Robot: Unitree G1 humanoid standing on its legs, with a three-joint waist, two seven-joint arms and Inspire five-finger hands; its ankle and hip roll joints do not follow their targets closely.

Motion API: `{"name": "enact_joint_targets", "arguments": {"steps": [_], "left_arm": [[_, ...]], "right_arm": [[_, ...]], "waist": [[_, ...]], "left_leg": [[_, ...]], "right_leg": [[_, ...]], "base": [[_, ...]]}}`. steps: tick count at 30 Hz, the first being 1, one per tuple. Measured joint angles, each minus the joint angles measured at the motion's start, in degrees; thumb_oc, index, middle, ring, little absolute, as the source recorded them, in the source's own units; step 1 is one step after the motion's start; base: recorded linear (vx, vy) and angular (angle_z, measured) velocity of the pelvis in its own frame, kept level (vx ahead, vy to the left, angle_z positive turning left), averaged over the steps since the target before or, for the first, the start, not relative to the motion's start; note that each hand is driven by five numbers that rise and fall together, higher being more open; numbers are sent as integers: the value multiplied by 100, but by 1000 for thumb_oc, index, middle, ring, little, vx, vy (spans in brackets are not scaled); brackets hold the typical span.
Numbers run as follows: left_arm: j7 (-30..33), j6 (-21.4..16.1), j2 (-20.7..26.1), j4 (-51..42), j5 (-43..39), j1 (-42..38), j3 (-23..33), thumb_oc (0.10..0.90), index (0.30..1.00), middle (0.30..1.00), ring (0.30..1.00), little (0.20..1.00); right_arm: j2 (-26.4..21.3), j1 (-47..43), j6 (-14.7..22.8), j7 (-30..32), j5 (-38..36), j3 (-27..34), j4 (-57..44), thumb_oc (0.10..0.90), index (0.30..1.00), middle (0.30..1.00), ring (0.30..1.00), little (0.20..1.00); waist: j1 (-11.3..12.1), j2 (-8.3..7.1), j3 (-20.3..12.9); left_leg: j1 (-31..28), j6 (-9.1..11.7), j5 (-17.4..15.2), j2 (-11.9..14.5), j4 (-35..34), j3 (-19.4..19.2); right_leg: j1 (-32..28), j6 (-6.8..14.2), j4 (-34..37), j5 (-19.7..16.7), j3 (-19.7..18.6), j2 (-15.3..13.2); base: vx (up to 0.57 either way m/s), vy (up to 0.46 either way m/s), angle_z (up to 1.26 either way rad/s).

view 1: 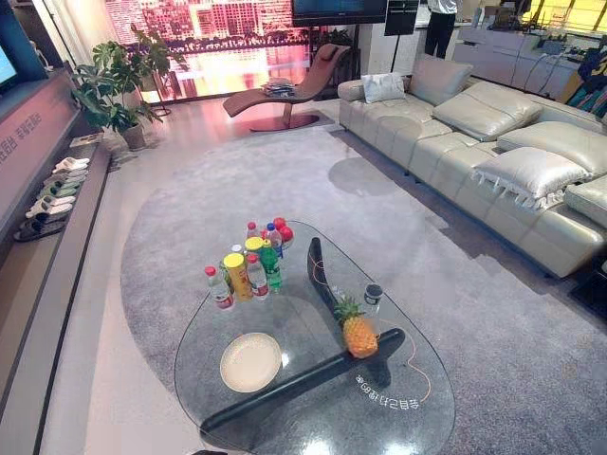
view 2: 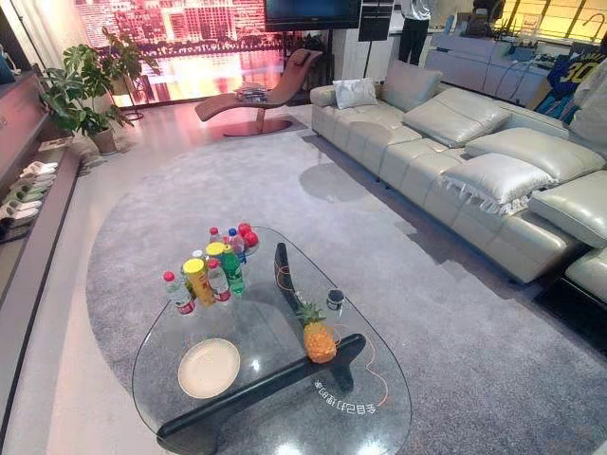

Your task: Pick up the fruit to the plate

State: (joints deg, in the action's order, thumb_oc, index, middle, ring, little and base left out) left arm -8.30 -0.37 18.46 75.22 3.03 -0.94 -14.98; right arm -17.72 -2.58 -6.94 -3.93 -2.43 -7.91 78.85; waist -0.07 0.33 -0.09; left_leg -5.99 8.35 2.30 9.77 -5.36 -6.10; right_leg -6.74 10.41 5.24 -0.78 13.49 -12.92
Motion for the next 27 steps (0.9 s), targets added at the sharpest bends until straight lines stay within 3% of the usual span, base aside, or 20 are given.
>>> {"name": "enact_joint_targets", "arguments": {"steps": [27], "left_arm": [[-6,6,-2,1,-4,-85,4,800,900,900,900,900]], "right_arm": [[-28,-20,3,6,-24,7,-52,800,900,900,900,900]], "waist": [[0,38,133]], "left_leg": [[4,3,-10,-1,1,0]], "right_leg": [[0,15,0,9,2,1]], "base": [[-13,2,-2]]}}
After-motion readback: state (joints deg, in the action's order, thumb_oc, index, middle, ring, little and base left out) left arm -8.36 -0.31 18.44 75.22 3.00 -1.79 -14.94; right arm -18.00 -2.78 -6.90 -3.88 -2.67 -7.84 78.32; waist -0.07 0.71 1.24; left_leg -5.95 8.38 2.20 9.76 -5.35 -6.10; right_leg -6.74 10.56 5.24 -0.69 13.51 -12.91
